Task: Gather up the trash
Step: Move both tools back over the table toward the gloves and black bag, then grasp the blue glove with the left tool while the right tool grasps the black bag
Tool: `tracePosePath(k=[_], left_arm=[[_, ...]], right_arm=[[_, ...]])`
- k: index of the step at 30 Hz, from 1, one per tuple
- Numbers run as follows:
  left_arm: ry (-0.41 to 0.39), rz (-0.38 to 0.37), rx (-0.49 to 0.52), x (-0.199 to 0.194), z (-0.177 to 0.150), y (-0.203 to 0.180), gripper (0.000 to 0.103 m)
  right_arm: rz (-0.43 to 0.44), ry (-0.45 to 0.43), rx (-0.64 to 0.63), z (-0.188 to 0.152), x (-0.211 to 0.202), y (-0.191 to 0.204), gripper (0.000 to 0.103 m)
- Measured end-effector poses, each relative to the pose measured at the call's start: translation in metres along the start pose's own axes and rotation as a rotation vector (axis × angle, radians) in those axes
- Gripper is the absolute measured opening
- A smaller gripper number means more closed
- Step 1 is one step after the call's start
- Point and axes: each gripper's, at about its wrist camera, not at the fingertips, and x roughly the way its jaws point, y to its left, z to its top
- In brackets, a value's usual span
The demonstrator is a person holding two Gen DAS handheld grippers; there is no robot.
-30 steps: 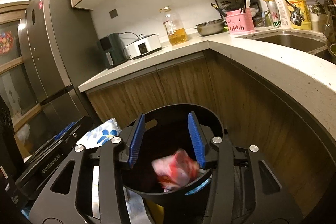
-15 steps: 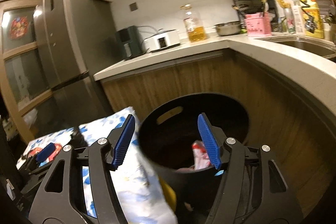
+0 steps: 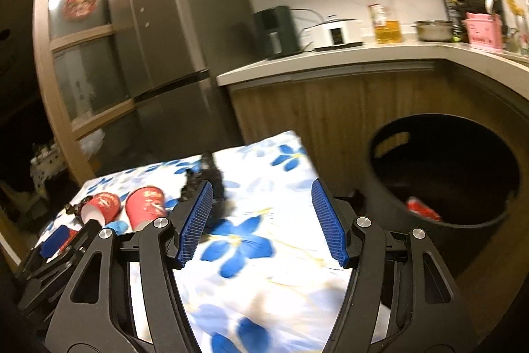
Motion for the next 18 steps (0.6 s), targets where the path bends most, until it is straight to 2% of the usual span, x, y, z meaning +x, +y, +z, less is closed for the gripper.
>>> tracePosePath(k=[9,18], left_arm=[[-0.006,0.046,-0.031,0.003,0.002,0.043,0.088],[0.003,0.052,-0.038,0.011,0.003,0.060,0.088]], right_arm=[[0.038,0.079,-0.030,-0.005,0.065,0.043,0.062],[0.038,0.123,-0.018,-0.004,0.113,0.056,0.060]])
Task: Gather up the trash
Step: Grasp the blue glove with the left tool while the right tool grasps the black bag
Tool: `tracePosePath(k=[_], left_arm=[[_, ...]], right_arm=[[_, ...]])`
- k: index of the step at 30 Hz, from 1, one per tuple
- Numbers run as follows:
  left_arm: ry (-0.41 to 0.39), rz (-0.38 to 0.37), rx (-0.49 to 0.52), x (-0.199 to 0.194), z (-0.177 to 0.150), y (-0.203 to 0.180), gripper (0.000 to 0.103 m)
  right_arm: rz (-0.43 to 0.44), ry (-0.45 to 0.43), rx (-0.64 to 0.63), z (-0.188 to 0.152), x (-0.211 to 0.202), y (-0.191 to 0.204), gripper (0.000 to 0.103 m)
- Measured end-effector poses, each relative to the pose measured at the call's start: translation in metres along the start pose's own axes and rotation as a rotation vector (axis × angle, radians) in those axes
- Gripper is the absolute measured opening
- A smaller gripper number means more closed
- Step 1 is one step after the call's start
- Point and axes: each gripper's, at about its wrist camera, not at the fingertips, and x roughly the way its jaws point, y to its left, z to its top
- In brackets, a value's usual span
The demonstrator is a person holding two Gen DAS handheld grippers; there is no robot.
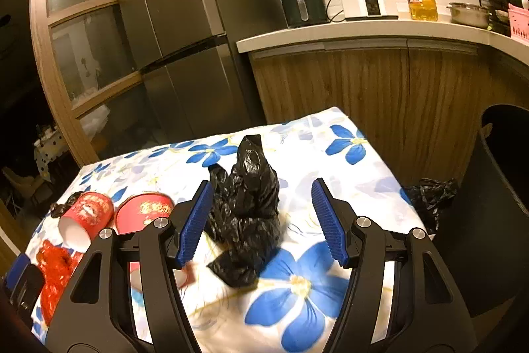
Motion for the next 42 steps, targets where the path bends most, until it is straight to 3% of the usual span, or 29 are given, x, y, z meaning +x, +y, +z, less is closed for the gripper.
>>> tracePosePath(k=[4,7,9,11,18,27,29,31,33,42], left_arm=[[0.001,0.001,-0.001,0.003,0.001,0.004,0.088],[0.001,0.000,-0.006,0.004,0.001,0.004,0.088],[0.008,-0.001,-0.009,0.006,0.000,0.005,0.088],[0.020,-0.001,-0.014,0.009,-0.001,0.005,0.088],[0.049,0.003,-0.006,0.023,-0.002,-0.002,0.088],[0.167,0.039,0.039,0.048,-0.012,-0.011,0.068],[0.196,0.042,0.037,0.054,-0.014,-0.010,0.058],[0.229,0.047,0.029,0.060,-0.016,-0.007,0.039],[0.261,0.045,0.015,0.064,-0.018,-0.004,0.026],[0.279,0.009,0.001,0.061,-0.021,0.001,0.006]], right_arm=[[0.001,0.033,0.000,0.000,0.018,-0.001,0.046],[0.013,0.062,0.001,-0.003,0.027,-0.001,0.029],[0.025,0.069,-0.006,-0.005,0.029,0.000,0.012],[0.031,0.063,-0.017,-0.005,0.027,0.002,0.005],[0.042,0.017,0.001,-0.003,0.006,0.000,0.002],[0.072,-0.090,0.025,0.006,-0.047,-0.003,0.002],[0.080,-0.105,0.027,0.007,-0.056,-0.003,0.002],[0.088,-0.115,0.032,0.007,-0.066,-0.003,0.002],[0.092,-0.125,0.032,0.006,-0.074,-0.003,0.002],[0.092,-0.144,0.048,0.002,-0.099,-0.007,0.002]])
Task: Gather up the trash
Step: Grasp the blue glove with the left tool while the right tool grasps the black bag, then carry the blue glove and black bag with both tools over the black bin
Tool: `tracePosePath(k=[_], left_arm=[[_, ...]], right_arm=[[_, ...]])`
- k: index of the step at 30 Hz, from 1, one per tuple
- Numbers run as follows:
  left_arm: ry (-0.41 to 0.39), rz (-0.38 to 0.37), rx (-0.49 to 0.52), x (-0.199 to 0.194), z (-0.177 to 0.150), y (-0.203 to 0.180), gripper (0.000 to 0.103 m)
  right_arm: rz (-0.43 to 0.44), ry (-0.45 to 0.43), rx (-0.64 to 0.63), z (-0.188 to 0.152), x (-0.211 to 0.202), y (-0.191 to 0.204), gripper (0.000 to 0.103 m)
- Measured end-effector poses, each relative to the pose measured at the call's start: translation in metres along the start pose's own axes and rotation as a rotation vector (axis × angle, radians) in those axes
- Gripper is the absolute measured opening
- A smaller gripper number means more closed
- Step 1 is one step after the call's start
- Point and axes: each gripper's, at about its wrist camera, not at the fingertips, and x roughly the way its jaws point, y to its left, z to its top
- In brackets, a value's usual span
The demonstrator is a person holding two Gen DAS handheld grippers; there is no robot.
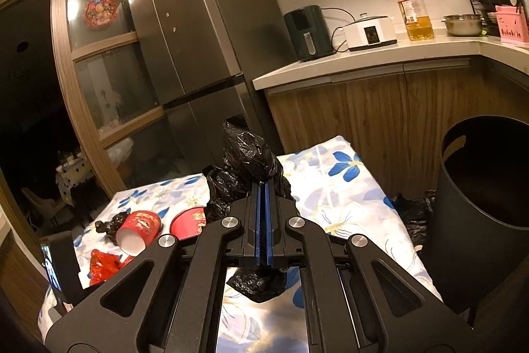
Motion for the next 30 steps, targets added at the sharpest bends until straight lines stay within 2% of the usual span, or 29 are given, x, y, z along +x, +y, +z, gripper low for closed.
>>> tracePosePath(k=[14,30], left_arm=[[-0.180,-0.069,0.033,-0.082,0.011,-0.019,0.004],[-0.274,-0.136,0.091,-0.133,0.022,-0.065,0.004]], right_arm=[[0.010,-0.046,-0.001,0.005,-0.044,0.000,0.002],[-0.011,-0.134,0.006,0.019,-0.111,-0.014,0.002]])
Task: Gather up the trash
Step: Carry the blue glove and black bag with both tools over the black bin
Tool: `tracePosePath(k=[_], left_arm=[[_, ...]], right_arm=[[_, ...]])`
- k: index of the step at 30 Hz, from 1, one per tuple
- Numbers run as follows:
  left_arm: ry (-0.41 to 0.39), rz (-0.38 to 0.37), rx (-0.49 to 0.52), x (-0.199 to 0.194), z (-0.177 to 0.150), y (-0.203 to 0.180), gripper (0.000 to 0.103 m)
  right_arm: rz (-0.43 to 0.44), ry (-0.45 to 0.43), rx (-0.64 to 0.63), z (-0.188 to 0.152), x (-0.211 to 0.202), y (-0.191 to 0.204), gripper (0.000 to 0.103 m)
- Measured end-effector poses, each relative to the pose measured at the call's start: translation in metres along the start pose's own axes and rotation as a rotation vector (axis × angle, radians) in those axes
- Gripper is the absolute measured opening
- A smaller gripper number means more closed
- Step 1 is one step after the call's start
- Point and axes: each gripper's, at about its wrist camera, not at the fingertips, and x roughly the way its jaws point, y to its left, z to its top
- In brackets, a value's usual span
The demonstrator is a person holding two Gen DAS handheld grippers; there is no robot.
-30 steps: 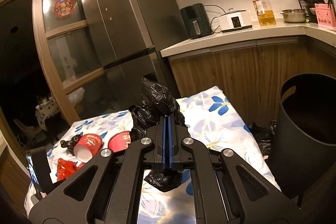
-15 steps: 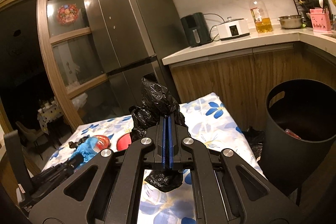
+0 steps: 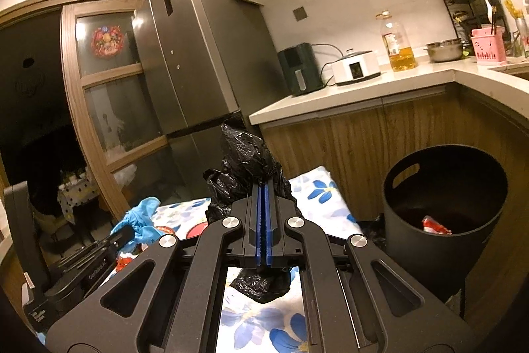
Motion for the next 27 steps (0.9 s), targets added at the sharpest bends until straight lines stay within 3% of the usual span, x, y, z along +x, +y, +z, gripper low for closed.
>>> tracePosePath(k=[27], left_arm=[[-0.035,-0.190,0.120,0.012,0.026,-0.111,0.004]], right_arm=[[-0.173,-0.103,0.014,0.033,-0.050,-0.059,0.002]])
